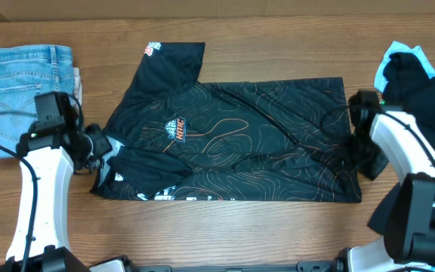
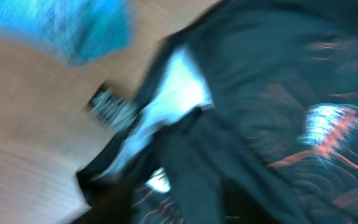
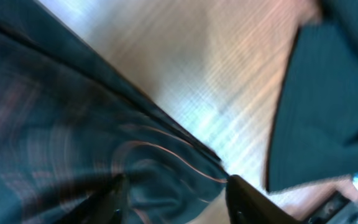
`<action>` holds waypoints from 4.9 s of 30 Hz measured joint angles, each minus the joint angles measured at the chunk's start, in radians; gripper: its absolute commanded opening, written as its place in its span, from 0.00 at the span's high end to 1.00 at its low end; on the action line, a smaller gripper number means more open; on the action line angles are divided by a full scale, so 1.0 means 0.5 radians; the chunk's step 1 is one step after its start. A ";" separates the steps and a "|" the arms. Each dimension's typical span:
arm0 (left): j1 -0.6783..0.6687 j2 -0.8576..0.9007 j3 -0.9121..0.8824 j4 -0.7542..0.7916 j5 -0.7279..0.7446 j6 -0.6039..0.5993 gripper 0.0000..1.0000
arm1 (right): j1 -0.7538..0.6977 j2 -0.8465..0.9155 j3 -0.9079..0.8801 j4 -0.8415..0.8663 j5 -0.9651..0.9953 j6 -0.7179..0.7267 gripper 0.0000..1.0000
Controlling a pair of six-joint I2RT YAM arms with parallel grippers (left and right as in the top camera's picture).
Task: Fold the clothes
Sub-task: 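Move both grippers to the jersey's far corners and grasp them, then fold the jersey's far half toward the near edge with both grippers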
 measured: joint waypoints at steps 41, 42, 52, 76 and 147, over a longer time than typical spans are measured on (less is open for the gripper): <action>-0.266 1.939 1.614 0.625 0.707 0.343 0.19 | 0.000 -0.027 0.425 0.053 -0.647 -0.748 0.26; -0.266 1.946 1.619 0.630 0.712 0.343 0.20 | 0.000 -0.027 0.425 0.053 -0.647 -0.748 0.26; -0.285 2.007 1.651 0.677 0.814 0.356 0.57 | 0.000 -0.027 0.425 0.121 -0.647 -0.748 0.26; -0.285 1.968 1.650 0.304 0.897 0.220 0.96 | 0.000 0.031 0.427 0.732 -0.734 -0.920 0.15; -0.275 1.682 1.650 -0.137 0.895 0.180 0.96 | -0.183 0.902 0.779 1.311 -0.654 -0.816 0.96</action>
